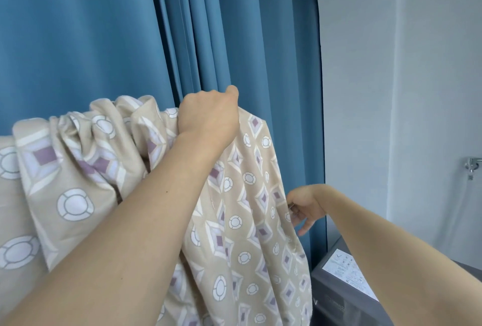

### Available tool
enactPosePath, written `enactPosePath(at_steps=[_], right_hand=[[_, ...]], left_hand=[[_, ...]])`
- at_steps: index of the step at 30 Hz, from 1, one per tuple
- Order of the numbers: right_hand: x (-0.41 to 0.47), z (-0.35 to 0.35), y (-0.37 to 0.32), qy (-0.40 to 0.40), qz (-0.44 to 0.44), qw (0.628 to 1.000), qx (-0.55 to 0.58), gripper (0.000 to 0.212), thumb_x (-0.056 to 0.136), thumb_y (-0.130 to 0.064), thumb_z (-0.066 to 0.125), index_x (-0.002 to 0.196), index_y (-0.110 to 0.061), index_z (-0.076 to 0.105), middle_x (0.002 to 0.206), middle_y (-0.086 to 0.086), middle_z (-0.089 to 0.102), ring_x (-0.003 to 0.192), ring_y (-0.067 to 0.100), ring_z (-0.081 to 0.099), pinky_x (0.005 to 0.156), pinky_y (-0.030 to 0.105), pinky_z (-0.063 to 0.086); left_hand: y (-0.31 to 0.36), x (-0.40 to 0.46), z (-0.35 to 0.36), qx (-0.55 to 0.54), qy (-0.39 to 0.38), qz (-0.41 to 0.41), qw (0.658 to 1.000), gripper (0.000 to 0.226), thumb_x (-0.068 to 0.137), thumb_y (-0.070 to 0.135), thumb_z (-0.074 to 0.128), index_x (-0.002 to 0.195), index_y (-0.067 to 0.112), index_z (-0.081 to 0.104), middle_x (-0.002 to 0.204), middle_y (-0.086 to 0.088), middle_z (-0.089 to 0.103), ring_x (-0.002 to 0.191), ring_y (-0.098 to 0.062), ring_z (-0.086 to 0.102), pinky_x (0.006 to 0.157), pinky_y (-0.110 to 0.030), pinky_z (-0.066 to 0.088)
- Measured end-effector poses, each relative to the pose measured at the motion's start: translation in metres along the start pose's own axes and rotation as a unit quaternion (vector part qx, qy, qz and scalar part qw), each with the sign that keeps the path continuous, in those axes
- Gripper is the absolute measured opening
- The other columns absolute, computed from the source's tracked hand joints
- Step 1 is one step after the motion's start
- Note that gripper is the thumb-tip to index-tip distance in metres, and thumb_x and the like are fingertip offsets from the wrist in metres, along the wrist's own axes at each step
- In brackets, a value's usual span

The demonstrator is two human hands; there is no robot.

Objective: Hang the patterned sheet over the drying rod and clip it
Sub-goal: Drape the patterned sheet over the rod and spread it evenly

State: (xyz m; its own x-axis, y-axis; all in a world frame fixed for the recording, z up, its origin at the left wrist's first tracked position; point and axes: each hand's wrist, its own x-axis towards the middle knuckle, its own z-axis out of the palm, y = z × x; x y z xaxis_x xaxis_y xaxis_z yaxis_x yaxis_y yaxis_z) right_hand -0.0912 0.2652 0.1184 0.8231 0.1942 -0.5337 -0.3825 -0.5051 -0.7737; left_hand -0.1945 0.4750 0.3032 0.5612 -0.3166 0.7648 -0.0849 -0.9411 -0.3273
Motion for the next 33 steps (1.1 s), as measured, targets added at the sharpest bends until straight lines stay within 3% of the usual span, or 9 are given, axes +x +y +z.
enactPosePath(at_steps=[7, 15, 19, 22, 24, 26, 28, 31, 33], right_hand=[[-0.005, -0.001, 0.001, -0.147, 0.048, 0.984, -0.091, 0.032, 0.084, -0.015, 0.059, 0.114, -0.004, 0.063, 0.122, 0.018, 0.064, 0.111, 0.034, 0.062, 0.102, 0.048, 0.045], [-0.006, -0.001, 0.001, 0.125, -0.031, 0.992, -0.009, 0.027, 0.097, -0.016, 0.042, 0.105, -0.005, 0.065, 0.093, 0.009, 0.072, 0.082, 0.026, 0.071, 0.075, 0.041, 0.057], [0.001, -0.033, -0.005, 0.368, -0.154, 0.856, 0.327, 0.029, 0.095, -0.002, 0.039, 0.114, 0.003, 0.059, 0.089, 0.014, 0.061, 0.067, 0.025, 0.060, 0.070, 0.040, 0.057], [-0.004, -0.039, -0.008, 0.320, -0.233, 0.770, 0.501, 0.022, 0.098, -0.005, 0.038, 0.103, -0.011, 0.059, 0.092, 0.009, 0.057, 0.063, 0.018, 0.055, 0.060, 0.034, 0.050], [-0.013, -0.023, -0.007, 0.237, -0.221, 0.799, 0.507, 0.019, 0.100, -0.025, 0.042, 0.090, -0.019, 0.057, 0.084, 0.005, 0.059, 0.060, 0.020, 0.058, 0.074, 0.040, 0.053], [-0.012, -0.009, -0.004, 0.183, -0.146, 0.899, 0.371, 0.040, 0.094, -0.053, 0.041, 0.094, -0.017, 0.059, 0.084, 0.007, 0.064, 0.073, 0.025, 0.060, 0.103, 0.056, 0.032], [-0.005, 0.005, 0.002, 0.099, -0.103, 0.961, 0.235, 0.056, 0.083, -0.057, 0.050, 0.107, -0.010, 0.065, 0.101, 0.014, 0.072, 0.093, 0.031, 0.064, 0.111, 0.056, 0.023], [-0.003, 0.021, -0.004, 0.083, -0.146, 0.970, 0.173, 0.041, 0.084, -0.025, 0.054, 0.118, -0.006, 0.065, 0.111, 0.013, 0.072, 0.105, 0.034, 0.066, 0.099, 0.050, 0.048], [-0.008, 0.019, -0.017, 0.169, -0.161, 0.944, 0.235, 0.025, 0.089, -0.004, 0.046, 0.103, 0.001, 0.065, 0.092, 0.016, 0.072, 0.082, 0.033, 0.070, 0.071, 0.037, 0.058]], left_hand=[[0.004, -0.001, -0.005, -0.015, -0.009, -0.020, 1.000, 0.024, 0.081, -0.003, 0.042, 0.095, 0.014, 0.033, 0.061, -0.003, 0.035, 0.064, -0.029, 0.043, 0.059, -0.033, 0.029], [0.003, -0.002, -0.007, -0.039, 0.003, -0.051, 0.998, 0.021, 0.082, -0.003, 0.042, 0.095, 0.012, 0.035, 0.091, -0.013, 0.066, 0.069, -0.030, 0.043, 0.061, -0.034, 0.030], [0.002, -0.003, -0.005, -0.038, 0.006, -0.054, 0.998, 0.020, 0.081, -0.003, 0.041, 0.093, 0.011, 0.033, 0.090, -0.013, 0.066, 0.067, -0.030, 0.044, 0.059, -0.034, 0.029], [0.002, -0.003, -0.006, -0.034, 0.004, -0.056, 0.998, 0.020, 0.081, -0.003, 0.041, 0.093, 0.010, 0.033, 0.090, -0.013, 0.066, 0.067, -0.029, 0.044, 0.057, -0.034, 0.027], [0.004, -0.002, -0.007, -0.040, 0.003, -0.059, 0.997, 0.020, 0.081, -0.003, 0.041, 0.093, 0.011, 0.033, 0.092, -0.013, 0.067, 0.068, -0.029, 0.044, 0.059, -0.034, 0.029], [0.007, 0.000, -0.007, -0.045, 0.003, -0.067, 0.997, 0.021, 0.081, -0.004, 0.041, 0.094, 0.011, 0.033, 0.094, -0.013, 0.067, 0.069, -0.028, 0.044, 0.061, -0.034, 0.030], [0.009, 0.001, -0.008, -0.054, -0.003, -0.083, 0.995, 0.022, 0.082, -0.004, 0.041, 0.098, 0.010, 0.036, 0.096, -0.013, 0.067, 0.070, -0.029, 0.045, 0.062, -0.034, 0.031], [0.008, 0.003, -0.010, -0.084, 0.004, -0.130, 0.988, 0.027, 0.084, -0.004, 0.041, 0.110, 0.004, 0.043, 0.102, -0.015, 0.067, 0.083, -0.033, 0.058, 0.064, -0.035, 0.032], [0.007, 0.005, -0.010, -0.110, 0.009, -0.156, 0.982, 0.029, 0.086, -0.005, 0.039, 0.113, 0.002, 0.043, 0.106, -0.017, 0.066, 0.095, -0.037, 0.062, 0.066, -0.036, 0.033]])
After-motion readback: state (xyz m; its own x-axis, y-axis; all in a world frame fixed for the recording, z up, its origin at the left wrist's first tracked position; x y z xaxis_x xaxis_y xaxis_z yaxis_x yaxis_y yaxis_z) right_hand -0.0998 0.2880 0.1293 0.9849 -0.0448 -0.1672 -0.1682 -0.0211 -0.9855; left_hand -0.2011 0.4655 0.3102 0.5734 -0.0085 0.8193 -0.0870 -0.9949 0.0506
